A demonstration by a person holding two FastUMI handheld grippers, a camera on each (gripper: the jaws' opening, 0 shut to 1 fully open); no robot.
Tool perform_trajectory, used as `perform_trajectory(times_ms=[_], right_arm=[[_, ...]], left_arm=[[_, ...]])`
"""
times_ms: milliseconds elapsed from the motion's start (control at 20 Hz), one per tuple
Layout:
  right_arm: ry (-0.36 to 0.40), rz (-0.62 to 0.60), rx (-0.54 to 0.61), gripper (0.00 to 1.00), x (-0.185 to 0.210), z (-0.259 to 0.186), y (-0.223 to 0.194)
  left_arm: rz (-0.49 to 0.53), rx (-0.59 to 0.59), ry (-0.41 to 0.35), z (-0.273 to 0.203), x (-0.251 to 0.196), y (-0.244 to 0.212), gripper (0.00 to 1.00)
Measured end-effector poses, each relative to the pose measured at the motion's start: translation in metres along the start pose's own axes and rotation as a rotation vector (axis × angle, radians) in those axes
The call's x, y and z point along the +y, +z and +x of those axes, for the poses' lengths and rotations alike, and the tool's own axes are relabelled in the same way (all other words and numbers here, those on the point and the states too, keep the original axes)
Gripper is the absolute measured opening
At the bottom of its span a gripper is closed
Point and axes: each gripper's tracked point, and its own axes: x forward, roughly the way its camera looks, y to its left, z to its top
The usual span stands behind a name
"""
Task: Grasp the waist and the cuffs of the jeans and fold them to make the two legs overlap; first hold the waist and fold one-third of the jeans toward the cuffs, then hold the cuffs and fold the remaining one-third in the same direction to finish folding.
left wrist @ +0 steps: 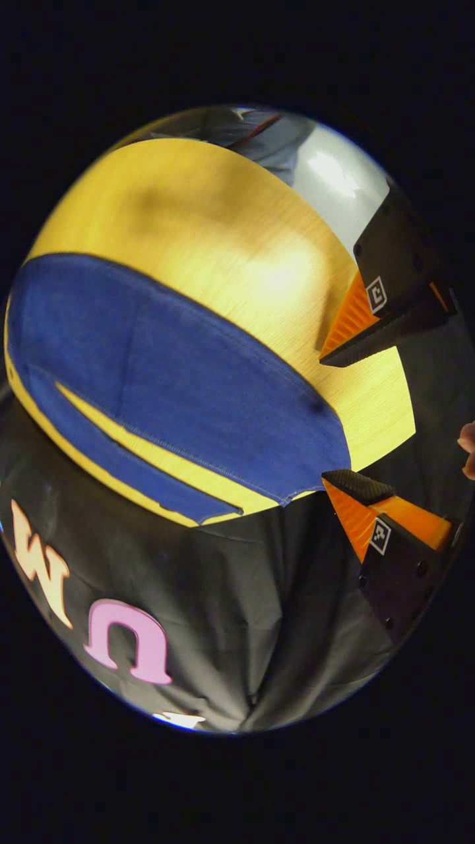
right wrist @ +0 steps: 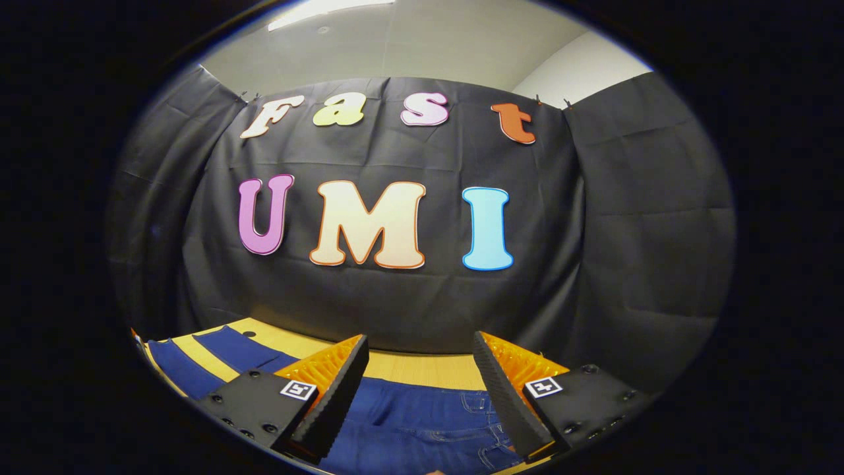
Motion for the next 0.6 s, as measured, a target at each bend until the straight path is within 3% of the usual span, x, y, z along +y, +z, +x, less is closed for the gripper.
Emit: perform_trajectory(times_ms=[150,200,300,450,500,600], right_arm=[[-0.024,-0.015,0.003,1.00,-0.007,0.000,-0.003],[-0.032,-0.020,0.005,1.00,-0.010,0.001,-0.003],[-0.043,-0.023,0.010,1.00,-0.013,0.000,-0.006],[-0.053,-0.020,0.024,1.00,-0.015,0.002,-0.014],[-0.053,-0.029,0.032,1.00,-0.015,0.002,-0.017],[-0.054,-0.069,0.051,0.99,-0.019,0.000,-0.027]], left_arm=[[0.095,-0.010,0.005,0.018,0.004,0.007,0.99],[0.118,-0.020,0.004,0.026,0.007,0.009,0.93],[0.150,-0.032,-0.006,0.035,0.013,0.015,0.94],[0.182,-0.046,-0.069,0.053,0.015,0.020,0.87],[0.183,-0.043,-0.106,0.056,0.010,0.018,0.80],[0.171,-0.017,-0.136,0.056,0.001,0.017,0.49]])
